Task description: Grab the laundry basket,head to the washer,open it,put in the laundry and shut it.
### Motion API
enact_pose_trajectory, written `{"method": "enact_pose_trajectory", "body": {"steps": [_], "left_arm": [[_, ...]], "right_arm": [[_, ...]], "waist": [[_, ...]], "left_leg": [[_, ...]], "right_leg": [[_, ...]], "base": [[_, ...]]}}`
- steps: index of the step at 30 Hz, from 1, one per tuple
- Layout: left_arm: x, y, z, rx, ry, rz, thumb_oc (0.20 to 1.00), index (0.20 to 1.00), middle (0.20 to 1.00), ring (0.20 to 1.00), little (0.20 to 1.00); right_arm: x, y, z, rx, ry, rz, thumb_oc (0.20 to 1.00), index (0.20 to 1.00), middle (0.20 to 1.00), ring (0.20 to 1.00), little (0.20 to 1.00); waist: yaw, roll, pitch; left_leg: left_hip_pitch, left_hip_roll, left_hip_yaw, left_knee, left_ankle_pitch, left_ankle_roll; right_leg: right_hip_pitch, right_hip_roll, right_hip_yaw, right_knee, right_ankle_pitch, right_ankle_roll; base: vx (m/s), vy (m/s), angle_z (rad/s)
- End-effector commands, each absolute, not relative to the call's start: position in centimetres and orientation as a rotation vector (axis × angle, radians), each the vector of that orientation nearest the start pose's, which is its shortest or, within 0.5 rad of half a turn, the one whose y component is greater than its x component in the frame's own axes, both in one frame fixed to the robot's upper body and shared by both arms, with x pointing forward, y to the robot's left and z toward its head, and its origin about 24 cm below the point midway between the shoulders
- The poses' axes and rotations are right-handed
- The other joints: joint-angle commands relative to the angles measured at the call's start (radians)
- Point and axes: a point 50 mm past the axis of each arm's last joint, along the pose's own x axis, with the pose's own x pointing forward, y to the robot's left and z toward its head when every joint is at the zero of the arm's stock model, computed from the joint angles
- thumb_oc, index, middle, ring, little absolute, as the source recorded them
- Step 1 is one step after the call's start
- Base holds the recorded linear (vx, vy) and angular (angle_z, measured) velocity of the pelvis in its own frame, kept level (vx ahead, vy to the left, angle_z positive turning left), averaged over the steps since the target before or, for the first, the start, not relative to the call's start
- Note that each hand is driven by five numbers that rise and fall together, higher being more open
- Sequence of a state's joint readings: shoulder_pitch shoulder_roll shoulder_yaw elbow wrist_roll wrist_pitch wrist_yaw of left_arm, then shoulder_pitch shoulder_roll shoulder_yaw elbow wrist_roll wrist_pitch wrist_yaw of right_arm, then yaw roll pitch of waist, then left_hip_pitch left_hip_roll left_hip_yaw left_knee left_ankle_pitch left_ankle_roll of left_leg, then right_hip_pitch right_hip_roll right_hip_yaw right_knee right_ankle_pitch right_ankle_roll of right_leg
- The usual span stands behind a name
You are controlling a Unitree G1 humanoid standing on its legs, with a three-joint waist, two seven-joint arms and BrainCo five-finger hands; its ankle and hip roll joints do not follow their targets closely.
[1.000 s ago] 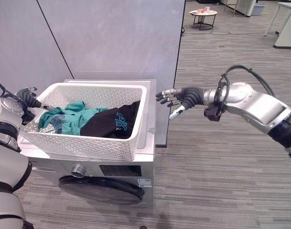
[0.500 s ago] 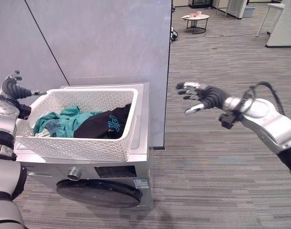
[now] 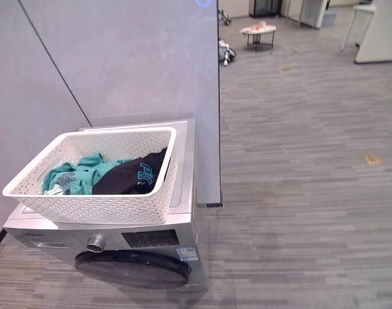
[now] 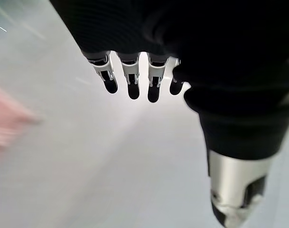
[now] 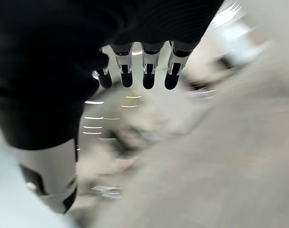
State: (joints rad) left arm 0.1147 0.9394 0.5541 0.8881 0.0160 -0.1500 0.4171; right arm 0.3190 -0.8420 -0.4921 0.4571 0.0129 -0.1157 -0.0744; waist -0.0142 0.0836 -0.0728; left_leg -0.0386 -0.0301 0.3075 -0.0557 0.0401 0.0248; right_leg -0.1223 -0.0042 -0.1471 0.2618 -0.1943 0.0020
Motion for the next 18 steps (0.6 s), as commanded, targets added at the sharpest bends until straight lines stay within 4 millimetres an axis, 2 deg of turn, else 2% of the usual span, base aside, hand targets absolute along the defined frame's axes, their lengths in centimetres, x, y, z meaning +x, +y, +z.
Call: {"method": "enact_pose_trajectory", "body": {"steps": [1, 2, 3, 4, 5, 7, 8, 9, 10, 11, 15, 18], "left_arm": [[10.7, 49.3, 5.9, 0.628, 0.499, 1.209, 1.0, 1.0, 1.0, 1.0, 1.0], [9.7, 49.1, 4.4, 0.59, 0.584, 1.202, 1.0, 1.0, 1.0, 1.0, 1.0], [8.0, 47.8, 0.9, 0.495, 0.739, 1.176, 1.0, 1.0, 1.0, 1.0, 1.0], [7.1, 46.7, -1.2, 0.424, 0.824, 1.149, 1.0, 1.0, 1.0, 1.0, 1.0], [5.7, 45.3, -3.6, 0.42, 0.985, 1.052, 1.0, 1.0, 1.0, 1.0, 1.0], [3.1, 41.2, -8.3, 0.457, 1.343, 0.658, 1.0, 1.0, 1.0, 1.0, 1.0], [1.7, 38.3, -10.6, 0.447, 1.469, 0.422, 1.0, 1.0, 1.0, 1.0, 1.0], [1.4, 39.0, -10.1, 0.491, 1.465, 0.461, 1.0, 1.0, 1.0, 1.0, 1.0], [0.8, 36.2, -12.0, 0.526, 1.543, 0.234, 1.0, 1.0, 1.0, 1.0, 1.0], [2.0, 34.5, -13.0, 0.591, 1.515, 0.131, 1.0, 1.0, 1.0, 1.0, 1.0], [3.4, 29.2, -15.4, 0.55, 1.458, -0.047, 1.0, 1.0, 1.0, 1.0, 1.0], [4.7, 27.2, -16.0, 0.521, 1.394, -0.077, 1.0, 1.0, 1.0, 1.0, 1.0]], "right_arm": [[13.0, -43.4, 3.1, -0.689, 0.532, -0.619, 1.0, 1.0, 1.0, 1.0, 1.0], [11.9, -43.4, 1.7, -0.68, 0.62, -0.603, 1.0, 1.0, 1.0, 1.0, 1.0], [10.5, -43.1, -0.7, -0.606, 0.714, -0.619, 1.0, 1.0, 1.0, 1.0, 1.0], [10.1, -42.5, -2.2, -0.529, 0.757, -0.608, 1.0, 1.0, 1.0, 1.0, 1.0], [8.8, -41.9, -4.3, -0.441, 0.846, -0.614, 1.0, 1.0, 1.0, 1.0, 1.0], [6.7, -40.3, -7.3, -0.315, 1.003, -0.562, 1.0, 1.0, 1.0, 1.0, 1.0], [5.3, -39.5, -8.6, -0.297, 1.105, -0.509, 1.0, 1.0, 1.0, 1.0, 1.0], [4.5, -39.4, -8.9, -0.289, 1.154, -0.482, 1.0, 1.0, 1.0, 1.0, 1.0], [4.6, -38.5, -9.6, -0.309, 1.183, -0.417, 1.0, 1.0, 1.0, 1.0, 1.0], [4.3, -37.7, -10.3, -0.307, 1.217, -0.383, 1.0, 1.0, 1.0, 1.0, 1.0], [2.4, -34.9, -12.5, -0.242, 1.332, -0.336, 1.0, 1.0, 1.0, 1.0, 1.0], [2.1, -33.4, -13.4, -0.228, 1.378, -0.287, 1.0, 1.0, 1.0, 1.0, 1.0]], "waist": [[-0.018, -0.046, 0.002], [-0.019, -0.047, 0.008], [-0.02, -0.049, 0.013], [-0.023, -0.051, 0.018], [-0.025, -0.051, 0.023], [-0.034, -0.051, 0.03], [-0.039, -0.051, 0.04], [-0.037, -0.051, 0.041], [-0.048, -0.052, 0.054], [-0.05, -0.055, 0.063], [-0.058, -0.062, 0.105], [-0.052, -0.067, 0.12]], "left_leg": [[0.085, 0.018, 0.003, -0.026, -0.022, -0.083], [0.084, 0.018, 0.002, -0.025, -0.02, -0.084], [0.084, 0.017, 0.002, -0.022, -0.024, -0.085], [0.081, 0.016, 0.003, -0.02, -0.019, -0.084], [0.082, 0.015, 0.004, -0.017, -0.021, -0.084], [0.073, 0.012, 0.016, -0.009, -0.02, -0.081], [0.067, 0.009, 0.021, 0.003, -0.027, -0.078], [0.059, 0.007, 0.023, 0.01, -0.03, -0.076], [0.053, 0.003, 0.028, 0.017, -0.034, -0.073], [0.042, 0.001, 0.033, 0.021, -0.035, -0.069], [0.018, -0.015, 0.045, 0.012, -0.038, -0.057], [-0.004, -0.021, 0.068, -0.002, -0.03, -0.054]], "right_leg": [[0.132, -0.145, -0.004, -0.345, 0.312, 0.166], [0.133, -0.146, -0.009, -0.345, 0.312, 0.165], [0.136, -0.147, -0.014, -0.343, 0.308, 0.166], [0.134, -0.148, -0.015, -0.344, 0.313, 0.165], [0.136, -0.149, -0.017, -0.342, 0.312, 0.165], [0.125, -0.151, -0.012, -0.341, 0.324, 0.166], [0.121, -0.157, -0.008, -0.337, 0.331, 0.169], [0.111, -0.16, -0.003, -0.335, 0.339, 0.169], [0.101, -0.165, 0.004, -0.327, 0.35, 0.172], [0.086, -0.169, 0.013, -0.322, 0.36, 0.173], [0.041, -0.186, 0.027, -0.321, 0.405, 0.191], [-0.001, -0.193, 0.038, -0.324, 0.438, 0.207]], "base": [[-0.05, -0.002, 0.05], [-0.04, 0.0, 0.07], [-0.04, 0.013, 0.07], [-0.03, 0.025, 0.12], [-0.05, 0.032, 0.18], [-0.05, 0.065, 0.12], [-0.04, 0.085, 0.0], [-0.06, 0.099, -0.01], [-0.07, 0.097, -0.01], [-0.08, 0.11, -0.12], [-0.11, 0.095, -0.19], [-0.1, 0.07, -0.24]]}}
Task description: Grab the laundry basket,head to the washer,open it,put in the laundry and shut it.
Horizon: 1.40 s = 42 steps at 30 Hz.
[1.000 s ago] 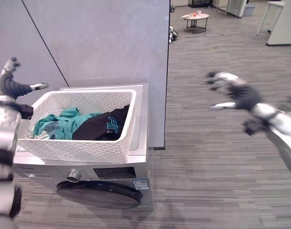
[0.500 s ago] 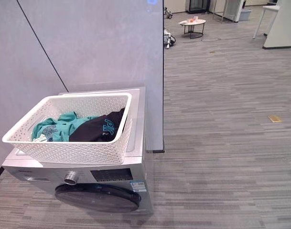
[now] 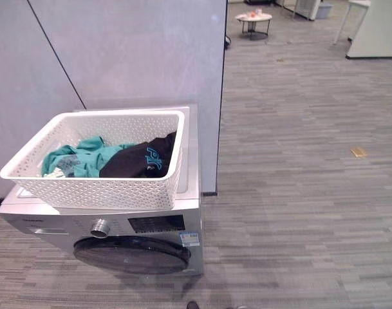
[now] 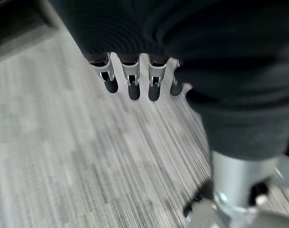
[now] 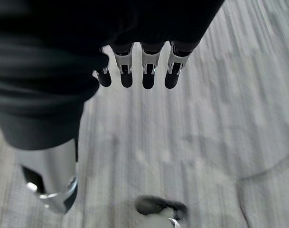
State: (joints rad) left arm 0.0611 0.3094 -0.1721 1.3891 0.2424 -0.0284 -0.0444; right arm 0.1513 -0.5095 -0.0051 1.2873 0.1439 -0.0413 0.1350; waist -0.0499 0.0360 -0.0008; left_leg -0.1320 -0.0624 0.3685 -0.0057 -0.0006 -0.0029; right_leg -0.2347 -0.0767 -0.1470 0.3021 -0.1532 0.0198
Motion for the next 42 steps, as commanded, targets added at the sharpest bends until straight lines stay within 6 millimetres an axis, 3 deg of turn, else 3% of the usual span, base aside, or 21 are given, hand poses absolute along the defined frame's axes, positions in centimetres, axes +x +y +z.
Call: {"method": "enact_pose_trajectory", "body": {"steps": [1, 2, 3, 9, 13, 14, 15, 16, 17, 19, 20, 22, 26, 28, 30, 33, 35, 36, 37, 39, 42], "left_arm": [[4.7, 27.2, -16.0, 0.521, 1.394, -0.077, 1.0, 1.0, 1.0, 1.0, 1.0], [5.8, 25.8, -16.2, 0.527, 1.349, -0.128, 1.0, 1.0, 1.0, 1.0, 1.0], [5.8, 25.8, -16.2, 0.528, 1.349, -0.127, 1.0, 1.0, 1.0, 1.0, 1.0], [6.1, 26.5, -15.9, 0.563, 1.326, -0.128, 1.0, 1.0, 1.0, 1.0, 1.0], [7.7, 26.5, -15.6, 0.634, 1.281, -0.185, 1.0, 1.0, 1.0, 1.0, 1.0], [8.7, 26.5, -15.4, 0.676, 1.251, -0.215, 1.0, 1.0, 1.0, 1.0, 1.0], [10.6, 26.5, -14.9, 0.716, 1.188, -0.231, 1.0, 1.0, 1.0, 1.0, 1.0], [11.7, 26.2, -14.7, 0.744, 1.152, -0.256, 1.0, 1.0, 1.0, 1.0, 1.0], [12.5, 25.9, -14.4, 0.76, 1.121, -0.27, 1.0, 1.0, 1.0, 1.0, 1.0], [12.8, 25.9, -14.4, 0.767, 1.115, -0.267, 1.0, 1.0, 1.0, 1.0, 1.0], [12.9, 25.7, -14.4, 0.774, 1.109, -0.272, 1.0, 1.0, 1.0, 1.0, 1.0], [13.2, 25.6, -14.3, 0.771, 1.097, -0.268, 1.0, 1.0, 1.0, 1.0, 1.0], [14.6, 25.0, -14.0, 0.759, 1.055, -0.274, 1.0, 1.0, 1.0, 1.0, 1.0], [15.2, 24.5, -13.9, 0.754, 1.039, -0.287, 1.0, 1.0, 1.0, 1.0, 1.0], [15.9, 24.2, -13.7, 0.767, 1.01, -0.303, 1.0, 1.0, 1.0, 1.0, 1.0], [15.8, 24.4, -13.6, 0.777, 1.011, -0.306, 1.0, 1.0, 1.0, 1.0, 1.0], [15.8, 25.0, -13.5, 0.794, 1.015, -0.299, 1.0, 1.0, 1.0, 1.0, 1.0], [15.3, 25.5, -13.5, 0.801, 1.027, -0.292, 1.0, 1.0, 1.0, 1.0, 1.0], [15.3, 25.5, -13.5, 0.802, 1.027, -0.292, 1.0, 1.0, 1.0, 1.0, 1.0], [14.3, 26.4, -13.6, 0.802, 1.057, -0.26, 1.0, 1.0, 1.0, 1.0, 1.0], [13.4, 27.0, -13.8, 0.788, 1.087, -0.23, 1.0, 1.0, 1.0, 1.0, 1.0]], "right_arm": [[2.1, -33.4, -13.4, -0.227, 1.378, -0.287, 1.0, 1.0, 1.0, 1.0, 1.0], [2.4, -32.1, -14.0, -0.206, 1.384, -0.257, 1.0, 1.0, 1.0, 1.0, 1.0], [2.5, -32.1, -14.1, -0.206, 1.383, -0.257, 1.0, 1.0, 1.0, 1.0, 1.0], [2.4, -31.3, -14.4, -0.239, 1.394, -0.186, 1.0, 1.0, 1.0, 1.0, 1.0], [3.7, -31.2, -14.3, -0.314, 1.364, -0.122, 1.0, 1.0, 1.0, 1.0, 1.0], [3.9, -31.4, -14.2, -0.34, 1.366, -0.093, 1.0, 1.0, 1.0, 1.0, 1.0], [4.6, -31.9, -13.8, -0.388, 1.346, -0.067, 1.0, 1.0, 1.0, 1.0, 1.0], [4.3, -32.1, -13.7, -0.408, 1.351, -0.054, 1.0, 1.0, 1.0, 1.0, 1.0], [4.2, -32.5, -13.6, -0.427, 1.357, -0.056, 1.0, 1.0, 1.0, 1.0, 1.0], [4.1, -32.6, -13.5, -0.427, 1.36, -0.063, 1.0, 1.0, 1.0, 1.0, 1.0], [3.9, -32.4, -13.6, -0.416, 1.368, -0.06, 1.0, 1.0, 1.0, 1.0, 1.0], [3.4, -32.2, -13.8, -0.409, 1.381, -0.052, 1.0, 1.0, 1.0, 1.0, 1.0], [2.4, -32.5, -13.7, -0.429, 1.427, -0.035, 1.0, 1.0, 1.0, 1.0, 1.0], [2.3, -33.0, -13.6, -0.432, 1.44, -0.059, 1.0, 1.0, 1.0, 1.0, 1.0], [1.4, -33.8, -13.2, -0.422, 1.474, -0.11, 1.0, 1.0, 1.0, 1.0, 1.0], [2.2, -34.2, -13.0, -0.437, 1.464, -0.118, 1.0, 1.0, 1.0, 1.0, 1.0], [3.1, -34.3, -12.9, -0.438, 1.43, -0.119, 1.0, 1.0, 1.0, 1.0, 1.0], [4.0, -34.2, -12.8, -0.439, 1.395, -0.1, 1.0, 1.0, 1.0, 1.0, 1.0], [4.0, -34.2, -12.8, -0.439, 1.395, -0.1, 1.0, 1.0, 1.0, 1.0, 1.0], [6.0, -33.1, -13.0, -0.452, 1.325, -0.042, 1.0, 1.0, 1.0, 1.0, 1.0], [7.8, -32.0, -13.0, -0.475, 1.255, 0.032, 1.0, 1.0, 1.0, 1.0, 1.0]], "waist": [[-0.016, -0.019, 0.047], [-0.019, -0.017, 0.06], [-0.018, -0.018, 0.057], [0.0, -0.004, 0.068], [0.002, -0.017, 0.075], [0.007, -0.018, 0.085], [0.004, -0.025, 0.1], [-0.026, -0.03, 0.105], [-0.027, -0.036, 0.107], [-0.023, -0.037, 0.106], [-0.028, -0.037, 0.092], [-0.033, -0.037, 0.083], [-0.046, -0.015, 0.071], [-0.048, 0.002, 0.069], [-0.058, 0.006, 0.067], [-0.05, -0.001, 0.07], [-0.046, -0.011, 0.07], [-0.042, -0.02, 0.07], [-0.041, -0.021, 0.068], [-0.038, -0.034, 0.069], [-0.029, -0.039, 0.067]], "left_leg": [[0.089, 0.011, 0.008, -0.052, 0.011, -0.026], [0.086, 0.019, 0.013, -0.06, 0.022, -0.023], [0.082, 0.019, 0.014, -0.06, 0.024, -0.023], [0.061, 0.039, 0.03, -0.063, 0.065, -0.02], [-0.001, 0.026, 0.002, -0.001, 0.077, -0.034], [-0.029, 0.029, 0.0, 0.054, 0.08, -0.045], [-0.072, 0.051, 0.032, 0.117, 0.108, -0.079], [-0.072, 0.119, 0.155, 0.161, 0.105, -0.121], [-0.077, 0.148, 0.136, 0.173, 0.106, -0.119], [-0.078, 0.146, 0.094, 0.168, 0.091, -0.107], [-0.063, 0.164, 0.034, 0.128, 0.091, -0.101], [-0.058, 0.225, 0.029, 0.092, 0.155, -0.106], [-0.007, 0.348, 0.005, 0.01, 0.257, -0.157], [0.015, 0.322, -0.049, 0.008, 0.214, -0.157], [-0.015, 0.279, -0.039, 0.101, 0.127, -0.149], [-0.049, 0.248, -0.037, 0.199, 0.044, -0.128], [-0.069, 0.226, -0.022, 0.252, -0.001, -0.111], [-0.076, 0.201, -0.005, 0.267, -0.039, -0.09], [-0.076, 0.201, -0.003, 0.267, -0.039, -0.089], [-0.076, 0.171, 0.026, 0.26, -0.064, -0.07], [-0.05, 0.144, 0.05, 0.223, -0.104, -0.06]], "right_leg": [[0.11, -0.12, 0.039, -0.365, 0.397, 0.189], [0.092, -0.094, 0.04, -0.334, 0.376, 0.185], [0.086, -0.094, 0.042, -0.333, 0.378, 0.184], [0.129, 0.062, -0.021, -0.182, 0.161, 0.098], [0.165, 0.096, 0.041, -0.296, 0.165, 0.057], [0.177, 0.093, 0.034, -0.315, 0.174, 0.052], [0.194, 0.084, 0.016, -0.342, 0.186, 0.048], [0.216, 0.064, -0.023, -0.351, 0.168, 0.055], [0.219, 0.051, -0.03, -0.345, 0.164, 0.051], [0.221, 0.044, -0.034, -0.342, 0.159, 0.053], [0.221, 0.03, -0.027, -0.337, 0.154, 0.059], [0.205, 0.015, -0.03, -0.323, 0.162, 0.053], [0.206, -0.02, -0.039, -0.297, 0.138, 0.069], [0.21, -0.034, -0.029, -0.294, 0.146, 0.084], [0.235, -0.083, -0.023, -0.313, 0.17, 0.112], [0.243, -0.139, 0.006, -0.342, 0.209, 0.136], [0.233, -0.184, 0.019, -0.351, 0.264, 0.155], [0.217, -0.216, 0.031, -0.35, 0.328, 0.174], [0.215, -0.217, 0.033, -0.351, 0.329, 0.174], [0.174, -0.257, 0.025, -0.347, 0.439, 0.196], [0.139, -0.288, 0.001, -0.342, 0.537, 0.226]], "base": [[-0.08, 0.029, -0.35], [-0.06, 0.012, -0.22], [-0.08, 0.024, -0.2], [-0.08, -0.003, -0.14], [-0.12, -0.073, 0.24], [-0.16, -0.117, 0.9], [-0.11, -0.09, 1.02], [-0.09, -0.038, 0.95], [-0.01, 0.034, 0.96], [0.0, 0.061, 0.87], [0.05, 0.122, 0.36], [0.01, 0.171, -0.05], [0.1, 0.241, 0.0], [0.09, 0.292, 0.11], [0.13, 0.332, 0.01], [0.09, 0.316, 0.13], [0.08, 0.362, -0.16], [0.07, 0.312, -0.26], [0.05, 0.293, -0.34], [0.01, 0.253, -0.37], [0.07, 0.265, -0.36]]}}
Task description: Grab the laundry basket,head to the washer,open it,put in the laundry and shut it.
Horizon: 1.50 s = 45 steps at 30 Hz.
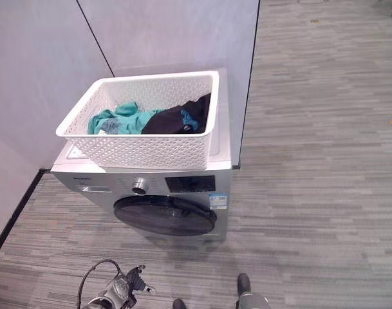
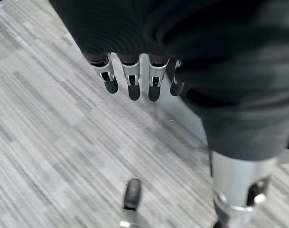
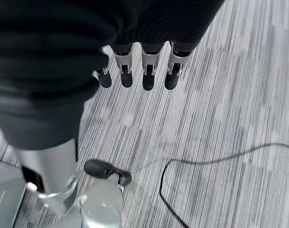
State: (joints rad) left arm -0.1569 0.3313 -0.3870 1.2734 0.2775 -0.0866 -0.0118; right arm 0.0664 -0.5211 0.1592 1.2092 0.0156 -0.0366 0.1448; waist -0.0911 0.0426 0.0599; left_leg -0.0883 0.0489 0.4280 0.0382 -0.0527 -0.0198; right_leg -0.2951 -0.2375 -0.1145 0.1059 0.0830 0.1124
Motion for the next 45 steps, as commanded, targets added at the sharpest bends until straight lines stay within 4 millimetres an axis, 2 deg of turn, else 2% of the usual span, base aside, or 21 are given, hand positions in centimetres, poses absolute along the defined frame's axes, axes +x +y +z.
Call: {"method": "enact_pose_trajectory", "body": {"steps": [1, 3, 5, 7, 8, 12, 14, 15, 17, 18, 19, 20, 21, 22, 23, 24, 26, 27, 29, 34, 45], "left_arm": [[12.9, 27.1, -13.9, 0.778, 1.101, -0.221, 1.0, 1.0, 1.0, 1.0, 1.0], [12.1, 27.5, -14.1, 0.761, 1.125, -0.194, 1.0, 1.0, 1.0, 1.0, 1.0], [11.8, 27.5, -14.1, 0.755, 1.13, -0.179, 1.0, 1.0, 1.0, 1.0, 1.0], [11.2, 27.7, -14.3, 0.743, 1.15, -0.166, 1.0, 1.0, 1.0, 1.0, 1.0], [11.1, 27.7, -14.3, 0.743, 1.15, -0.166, 1.0, 1.0, 1.0, 1.0, 1.0], [11.5, 27.4, -14.3, 0.759, 1.14, -0.187, 1.0, 1.0, 1.0, 1.0, 1.0], [11.8, 27.3, -14.2, 0.763, 1.133, -0.195, 1.0, 1.0, 1.0, 1.0, 1.0], [13.1, 25.8, -14.3, 0.772, 1.079, -0.248, 1.0, 1.0, 1.0, 1.0, 1.0], [13.5, 25.0, -14.3, 0.783, 1.059, -0.279, 1.0, 1.0, 1.0, 1.0, 1.0], [14.8, 23.9, -14.1, 0.806, 1.007, -0.331, 1.0, 1.0, 1.0, 1.0, 1.0], [16.0, 23.5, -13.7, 0.806, 0.969, -0.323, 1.0, 1.0, 1.0, 1.0, 1.0], [16.2, 23.2, -13.7, 0.812, 0.959, -0.337, 1.0, 1.0, 1.0, 1.0, 1.0], [16.1, 23.2, -13.7, 0.814, 0.962, -0.334, 1.0, 1.0, 1.0, 1.0, 1.0], [16.1, 23.1, -13.8, 0.81, 0.966, -0.338, 1.0, 1.0, 1.0, 1.0, 1.0], [16.1, 22.9, -13.9, 0.812, 0.971, -0.341, 1.0, 1.0, 1.0, 1.0, 1.0], [15.7, 23.1, -14.0, 0.811, 0.988, -0.338, 1.0, 1.0, 1.0, 1.0, 1.0], [14.6, 23.3, -14.4, 0.799, 1.026, -0.328, 1.0, 1.0, 1.0, 1.0, 1.0], [14.3, 23.4, -14.6, 0.79, 1.039, -0.323, 1.0, 1.0, 1.0, 1.0, 1.0], [13.1, 23.4, -15.0, 0.772, 1.074, -0.326, 1.0, 1.0, 1.0, 1.0, 1.0], [11.7, 23.6, -15.4, 0.759, 1.112, -0.335, 1.0, 1.0, 1.0, 1.0, 1.0], [10.5, 25.8, -15.1, 0.731, 1.16, -0.209, 1.0, 1.0, 1.0, 1.0, 1.0]], "right_arm": [[8.5, -31.5, -12.9, -0.491, 1.224, 0.071, 1.0, 1.0, 1.0, 1.0, 1.0], [9.7, -30.7, -12.7, -0.526, 1.173, 0.135, 1.0, 1.0, 1.0, 1.0, 1.0], [9.8, -30.0, -12.9, -0.522, 1.159, 0.167, 1.0, 1.0, 1.0, 1.0, 1.0], [9.0, -29.6, -13.5, -0.515, 1.197, 0.194, 1.0, 1.0, 1.0, 1.0, 1.0], [9.0, -29.5, -13.5, -0.516, 1.197, 0.195, 1.0, 1.0, 1.0, 1.0, 1.0], [7.8, -29.4, -13.9, -0.504, 1.232, 0.188, 1.0, 1.0, 1.0, 1.0, 1.0], [7.4, -29.5, -13.9, -0.492, 1.239, 0.174, 1.0, 1.0, 1.0, 1.0, 1.0], [5.7, -29.7, -14.3, -0.451, 1.293, 0.137, 1.0, 1.0, 1.0, 1.0, 1.0], [4.6, -29.6, -14.6, -0.439, 1.336, 0.142, 1.0, 1.0, 1.0, 1.0, 1.0], [3.6, -29.7, -14.7, -0.448, 1.369, 0.149, 1.0, 1.0, 1.0, 1.0, 1.0], [3.5, -30.2, -14.5, -0.457, 1.371, 0.128, 1.0, 1.0, 1.0, 1.0, 1.0], [3.6, -30.3, -14.5, -0.46, 1.371, 0.114, 1.0, 1.0, 1.0, 1.0, 1.0], [3.6, -30.4, -14.5, -0.443, 1.364, 0.092, 1.0, 1.0, 1.0, 1.0, 1.0], [3.6, -30.3, -14.5, -0.428, 1.357, 0.079, 1.0, 1.0, 1.0, 1.0, 1.0], [3.5, -30.2, -14.5, -0.425, 1.359, 0.07, 1.0, 1.0, 1.0, 1.0, 1.0], [3.6, -30.2, -14.5, -0.426, 1.359, 0.07, 1.0, 1.0, 1.0, 1.0, 1.0], [4.4, -30.0, -14.5, -0.441, 1.34, 0.093, 1.0, 1.0, 1.0, 1.0, 1.0], [4.5, -29.9, -14.5, -0.45, 1.339, 0.106, 1.0, 1.0, 1.0, 1.0, 1.0], [4.1, -30.3, -14.6, -0.485, 1.377, 0.11, 1.0, 1.0, 1.0, 1.0, 1.0], [5.1, -30.1, -14.5, -0.494, 1.35, 0.112, 1.0, 1.0, 1.0, 1.0, 1.0], [8.5, -27.3, -14.5, -0.553, 1.188, 0.277, 1.0, 1.0, 1.0, 1.0, 1.0]], "waist": [[0.016, -0.048, 0.008], [0.026, -0.06, 0.013], [0.02, -0.068, 0.016], [0.025, -0.075, 0.016], [0.025, -0.075, 0.016], [0.007, -0.061, 0.017], [0.0, -0.059, 0.02], [-0.01, -0.054, 0.028], [-0.012, -0.048, 0.023], [-0.015, -0.052, 0.034], [-0.02, -0.07, 0.055], [-0.024, -0.069, 0.057], [-0.05, -0.07, 0.049], [-0.064, -0.068, 0.039], [-0.064, -0.065, 0.03], [-0.055, -0.062, 0.022], [-0.023, -0.062, 0.019], [-0.019, -0.064, 0.018], [-0.02, -0.043, -0.004], [-0.006, -0.034, -0.024], [0.014, -0.076, -0.016]], "left_leg": [[-0.087, 0.029, 0.003, 0.171, -0.055, -0.04], [-0.067, 0.018, 0.041, 0.137, -0.054, -0.035], [-0.044, -0.014, 0.047, 0.087, -0.045, -0.02], [0.003, -0.041, 0.067, -0.005, -0.017, -0.014], [0.006, -0.041, 0.067, -0.009, -0.015, -0.014], [0.026, -0.069, 0.038, -0.067, 0.05, -0.021], [0.032, -0.077, 0.026, -0.071, 0.049, -0.02], [0.023, -0.092, 0.026, -0.055, 0.055, -0.008], [0.011, -0.09, 0.015, -0.021, 0.05, -0.016], [-0.031, -0.066, 0.008, 0.123, 0.056, -0.052], [-0.103, -0.003, 0.018, 0.314, 0.109, -0.112], [-0.121, 0.032, 0.005, 0.358, 0.11, -0.134], [-0.105, 0.123, 0.116, 0.334, 0.122, -0.156], [-0.08, 0.156, 0.165, 0.287, 0.113, -0.147], [-0.085, 0.161, 0.145, 0.222, 0.118, -0.139], [-0.087, 0.136, 0.088, 0.188, 0.101, -0.123], [-0.097, 0.054, -0.118, 0.137, 0.077, -0.075], [-0.09, 0.037, -0.163, 0.117, 0.069, -0.073], [-0.019, 0.015, -0.103, -0.006, 0.08, -0.061], [0.016, -0.022, -0.061, -0.088, 0.092, -0.042], [-0.01, -0.026, -0.032, -0.125, 0.101, -0.037]], "right_leg": [[0.188, -0.133, -0.064, -0.142, 0.319, 0.138], [0.169, -0.131, -0.172, -0.152, 0.345, 0.149], [0.161, -0.074, -0.165, -0.147, 0.282, 0.143], [0.161, 0.017, -0.19, -0.136, 0.167, 0.122], [0.161, 0.018, -0.191, -0.134, 0.164, 0.121], [0.136, 0.2, -0.093, -0.078, 0.004, 0.045], [0.136, 0.23, -0.058, -0.064, -0.029, 0.025], [0.14, 0.258, -0.026, -0.094, -0.024, -0.019], [0.161, 0.262, -0.011, -0.12, -0.02, -0.026], [0.189, 0.252, -0.026, -0.127, -0.027, -0.04], [0.207, 0.23, -0.048, -0.118, -0.039, -0.062], [0.227, 0.226, -0.052, -0.118, -0.058, -0.066], [0.243, 0.21, -0.078, -0.132, -0.061, -0.056], [0.246, 0.2, -0.095, -0.137, -0.064, -0.049], [0.251, 0.193, -0.095, -0.139, -0.072, -0.045], [0.252, 0.19, -0.087, -0.136, -0.081, -0.041], [0.227, 0.189, -0.041, -0.103, -0.073, -0.049], [0.222, 0.187, -0.021, -0.096, -0.068, -0.048], [0.214, 0.172, -0.009, -0.1, -0.051, -0.019], [0.2, 0.15, 0.013, -0.136, -0.005, 0.016], [0.161, 0.129, 0.012, -0.167, 0.075, 0.054]], "base": [[0.1, 0.262, -0.44], [0.0, 0.248, -0.62], [0.03, 0.324, -0.66], [0.05, 0.287, -0.15], [0.03, 0.117, 0.0], [0.07, 0.115, -0.21], [0.02, 0.006, 0.59], [-0.02, -0.056, 0.84], [0.04, -0.145, 0.74], [0.06, -0.279, 0.93], [0.09, -0.223, 1.28], [0.1, -0.109, 1.49], [0.12, 0.024, 1.23], [0.07, 0.082, 0.44], [0.07, 0.131, 0.21], [0.04, 0.155, 0.17], [0.04, 0.137, 0.01], [0.15, 0.208, -0.67], [0.16, 0.271, -0.71], [0.06, 0.192, -0.12], [0.0, 0.056, -0.23]]}}
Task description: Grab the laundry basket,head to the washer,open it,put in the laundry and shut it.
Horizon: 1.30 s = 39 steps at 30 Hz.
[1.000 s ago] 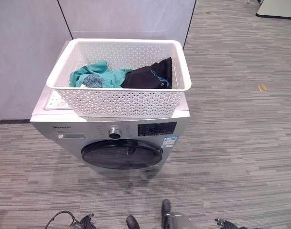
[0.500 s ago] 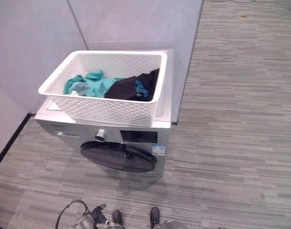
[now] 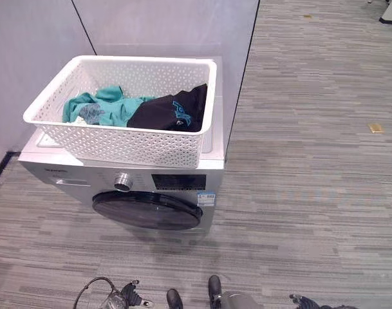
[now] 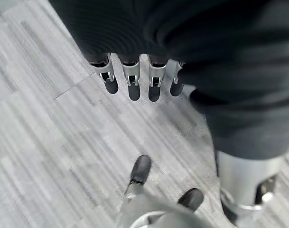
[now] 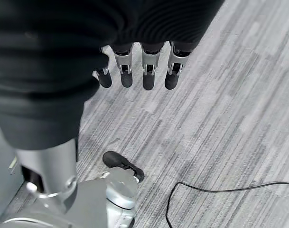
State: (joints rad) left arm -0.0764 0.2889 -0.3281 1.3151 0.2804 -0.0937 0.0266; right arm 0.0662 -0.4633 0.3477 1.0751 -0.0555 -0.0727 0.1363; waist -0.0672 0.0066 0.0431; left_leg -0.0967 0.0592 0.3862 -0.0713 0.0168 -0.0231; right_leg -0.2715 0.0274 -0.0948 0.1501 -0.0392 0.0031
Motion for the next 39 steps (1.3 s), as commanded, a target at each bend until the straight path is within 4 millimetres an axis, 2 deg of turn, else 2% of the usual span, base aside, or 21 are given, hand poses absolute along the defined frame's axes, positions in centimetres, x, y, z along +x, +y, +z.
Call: {"method": "enact_pose_trajectory", "body": {"steps": [1, 2, 4, 5, 7, 12, 15, 17, 18, 19, 20, 24, 27, 28, 39], "left_arm": [[10.1, 26.4, -15.1, 0.743, 1.172, -0.189, 1.0, 1.0, 1.0, 1.0, 1.0], [10.1, 26.4, -15.1, 0.743, 1.173, -0.189, 1.0, 1.0, 1.0, 1.0, 1.0], [10.1, 26.8, -14.9, 0.737, 1.159, -0.154, 1.0, 1.0, 1.0, 1.0, 1.0], [9.8, 27.1, -14.8, 0.73, 1.153, -0.135, 1.0, 1.0, 1.0, 1.0, 1.0], [9.6, 27.0, -14.9, 0.725, 1.16, -0.133, 1.0, 1.0, 1.0, 1.0, 1.0], [8.7, 26.9, -15.1, 0.702, 1.176, -0.099, 1.0, 1.0, 1.0, 1.0, 1.0], [8.4, 26.6, -15.3, 0.695, 1.181, -0.097, 1.0, 1.0, 1.0, 1.0, 1.0], [7.8, 26.4, -15.5, 0.693, 1.204, -0.102, 1.0, 1.0, 1.0, 1.0, 1.0], [7.9, 26.5, -15.5, 0.693, 1.203, -0.1, 1.0, 1.0, 1.0, 1.0, 1.0], [7.5, 26.3, -15.6, 0.693, 1.215, -0.109, 1.0, 1.0, 1.0, 1.0, 1.0], [7.5, 26.3, -15.6, 0.693, 1.215, -0.107, 1.0, 1.0, 1.0, 1.0, 1.0], [7.3, 26.5, -15.6, 0.691, 1.22, -0.084, 1.0, 1.0, 1.0, 1.0, 1.0], [7.6, 26.6, -15.5, 0.685, 1.208, -0.065, 1.0, 1.0, 1.0, 1.0, 1.0], [8.0, 26.6, -15.4, 0.668, 1.188, -0.033, 1.0, 1.0, 1.0, 1.0, 1.0], [8.6, 26.6, -15.3, 0.67, 1.166, 0.014, 1.0, 1.0, 1.0, 1.0, 1.0]], "right_arm": [[9.8, -26.9, -13.8, -0.597, 1.103, 0.311, 1.0, 1.0, 1.0, 1.0, 1.0], [9.8, -26.9, -13.8, -0.597, 1.103, 0.311, 1.0, 1.0, 1.0, 1.0, 1.0], [11.7, -26.4, -12.3, -0.655, 0.963, 0.352, 1.0, 1.0, 1.0, 1.0, 1.0], [12.5, -26.8, -10.6, -0.681, 0.86, 0.359, 1.0, 1.0, 1.0, 1.0, 1.0], [12.7, -27.3, -10.0, -0.685, 0.834, 0.354, 1.0, 1.0, 1.0, 1.0, 1.0], [15.8, -26.6, -6.9, -0.722, 0.618, 0.368, 1.0, 1.0, 1.0, 1.0, 1.0], [17.3, -26.1, -6.7, -0.698, 0.58, 0.349, 1.0, 1.0, 1.0, 1.0, 1.0], [18.5, -24.3, -7.0, -0.659, 0.562, 0.399, 1.0, 1.0, 1.0, 1.0, 1.0], [18.6, -24.2, -7.0, -0.659, 0.561, 0.4, 1.0, 1.0, 1.0, 1.0, 1.0], [19.6, -22.9, -6.9, -0.648, 0.534, 0.441, 1.0, 1.0, 1.0, 1.0, 1.0], [19.7, -22.8, -6.9, -0.648, 0.533, 0.442, 1.0, 1.0, 1.0, 1.0, 1.0], [22.2, -19.6, -6.4, -0.632, 0.456, 0.497, 1.0, 1.0, 1.0, 1.0, 1.0], [23.0, -18.9, -6.1, -0.616, 0.436, 0.488, 1.0, 1.0, 1.0, 1.0, 1.0], [24.7, -17.8, -5.0, -0.635, 0.363, 0.485, 1.0, 1.0, 1.0, 1.0, 1.0], [28.2, -16.2, -1.3, -0.752, 0.16, 0.428, 1.0, 1.0, 1.0, 1.0, 1.0]], "waist": [[-0.01, -0.055, 0.002], [-0.01, -0.055, 0.001], [-0.014, -0.063, 0.004], [-0.016, -0.07, 0.001], [-0.015, -0.074, -0.004], [-0.006, -0.077, -0.006], [0.011, -0.077, -0.005], [0.03, -0.078, -0.004], [0.029, -0.08, -0.006], [0.045, -0.082, -0.003], [0.045, -0.083, -0.004], [0.081, -0.089, 0.014], [0.091, -0.092, 0.023], [0.109, -0.094, 0.051], [0.136, -0.103, 0.087]], "left_leg": [[-0.008, -0.033, 0.011, -0.016, 0.032, -0.035], [-0.008, -0.033, 0.011, -0.016, 0.032, -0.035], [-0.015, -0.031, 0.011, -0.016, 0.035, -0.037], [-0.023, -0.029, 0.008, -0.016, 0.039, -0.042], [-0.029, -0.028, 0.004, -0.016, 0.04, -0.044], [-0.051, -0.021, -0.012, -0.016, 0.051, -0.049], [-0.059, -0.021, -0.028, -0.016, 0.058, -0.05], [-0.066, -0.019, -0.046, -0.016, 0.064, -0.051], [-0.071, -0.019, -0.046, -0.016, 0.068, -0.051], [-0.073, -0.02, -0.06, -0.016, 0.067, -0.05], [-0.077, -0.02, -0.06, -0.016, 0.071, -0.05], [-0.099, -0.023, -0.097, -0.016, 0.077, -0.047], [-0.117, -0.023, -0.109, -0.016, 0.086, -0.047], [-0.136, -0.028, -0.133, -0.016, 0.089, -0.044], [-0.195, -0.039, -0.166, -0.016, 0.099, -0.036]], "right_leg": [[0.133, -0.138, -0.008, -0.222, 0.211, 0.169], [0.133, -0.138, -0.008, -0.223, 0.211, 0.169], [0.124, -0.137, -0.007, -0.226, 0.215, 0.171], [0.119, -0.136, -0.01, -0.23, 0.215, 0.172], [0.117, -0.137, -0.017, -0.235, 0.214, 0.174], [0.102, -0.135, -0.033, -0.237, 0.205, 0.173], [0.1, -0.134, -0.044, -0.237, 0.198, 0.17], [0.101, -0.134, -0.059, -0.237, 0.194, 0.166], [0.096, -0.134, -0.059, -0.237, 0.197, 0.164], [0.099, -0.133, -0.064, -0.237, 0.193, 0.164], [0.095, -0.133, -0.064, -0.237, 0.195, 0.163], [0.091, -0.132, -0.082, -0.237, 0.19, 0.158], [0.08, -0.132, -0.087, -0.237, 0.195, 0.155], [0.071, -0.131, -0.093, -0.237, 0.196, 0.153], [0.029, -0.134, -0.094, -0.237, 0.212, 0.15]], "base": [[0.0, 0.0, 0.0], [0.0, 0.0, 0.0], [0.0, 0.0, 0.0], [0.0, 0.0, 0.0], [0.0, -0.01, 0.02], [-0.03, -0.025, 0.09], [-0.02, -0.014, 0.05], [-0.02, -0.025, 0.06], [-0.03, -0.032, 0.23], [-0.03, -0.02, 0.3], [-0.03, -0.022, 0.27], [-0.04, -0.012, 0.17], [-0.05, 0.002, 0.22], [-0.06, 0.013, 0.2], [-0.02, 0.025, 0.07]]}}
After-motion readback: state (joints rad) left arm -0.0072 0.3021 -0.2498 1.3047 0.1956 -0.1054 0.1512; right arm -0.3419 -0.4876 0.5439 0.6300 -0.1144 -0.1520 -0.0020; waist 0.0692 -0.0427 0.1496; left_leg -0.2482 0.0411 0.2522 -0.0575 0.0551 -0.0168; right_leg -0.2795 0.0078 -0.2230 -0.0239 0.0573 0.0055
